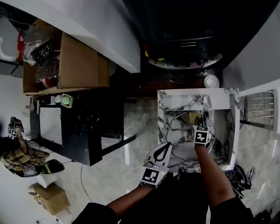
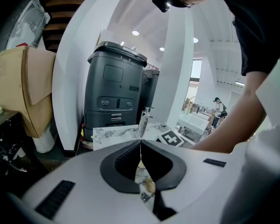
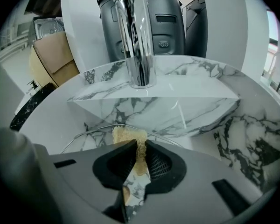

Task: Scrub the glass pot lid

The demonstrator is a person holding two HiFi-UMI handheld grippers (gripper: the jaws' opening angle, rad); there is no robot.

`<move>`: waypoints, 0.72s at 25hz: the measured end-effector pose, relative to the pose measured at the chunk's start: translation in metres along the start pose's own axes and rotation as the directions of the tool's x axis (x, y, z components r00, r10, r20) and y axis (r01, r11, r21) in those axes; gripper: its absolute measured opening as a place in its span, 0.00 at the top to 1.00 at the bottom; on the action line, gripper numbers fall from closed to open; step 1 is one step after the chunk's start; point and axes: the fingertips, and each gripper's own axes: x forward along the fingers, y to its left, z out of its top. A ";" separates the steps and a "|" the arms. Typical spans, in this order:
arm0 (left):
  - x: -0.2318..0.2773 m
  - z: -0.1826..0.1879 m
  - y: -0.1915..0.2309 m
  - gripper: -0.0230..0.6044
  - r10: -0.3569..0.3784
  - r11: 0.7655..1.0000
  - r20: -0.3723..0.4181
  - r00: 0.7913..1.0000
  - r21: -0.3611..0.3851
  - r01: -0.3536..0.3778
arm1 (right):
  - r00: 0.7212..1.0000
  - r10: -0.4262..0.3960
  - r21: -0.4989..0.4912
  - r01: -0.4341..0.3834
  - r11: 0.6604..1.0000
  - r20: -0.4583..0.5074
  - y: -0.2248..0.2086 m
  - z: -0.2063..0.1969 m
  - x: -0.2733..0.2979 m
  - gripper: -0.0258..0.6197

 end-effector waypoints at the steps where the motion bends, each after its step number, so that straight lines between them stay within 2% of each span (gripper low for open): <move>1: 0.000 0.001 -0.001 0.94 0.007 1.000 0.000 1.000 -0.007 -0.007 | 1.000 -0.001 0.003 0.001 1.000 0.001 -0.001 -0.001 -0.001 0.86; 8: -0.006 -0.009 -0.016 0.94 0.005 1.000 -0.014 1.000 -0.006 -0.005 | 1.000 -0.029 -0.015 0.030 0.999 0.009 -0.012 -0.006 -0.006 0.86; 18: -0.008 -0.004 -0.042 0.94 0.009 1.000 0.001 1.000 -0.026 -0.009 | 0.997 -0.079 0.101 0.078 0.992 0.004 -0.044 -0.022 -0.018 0.86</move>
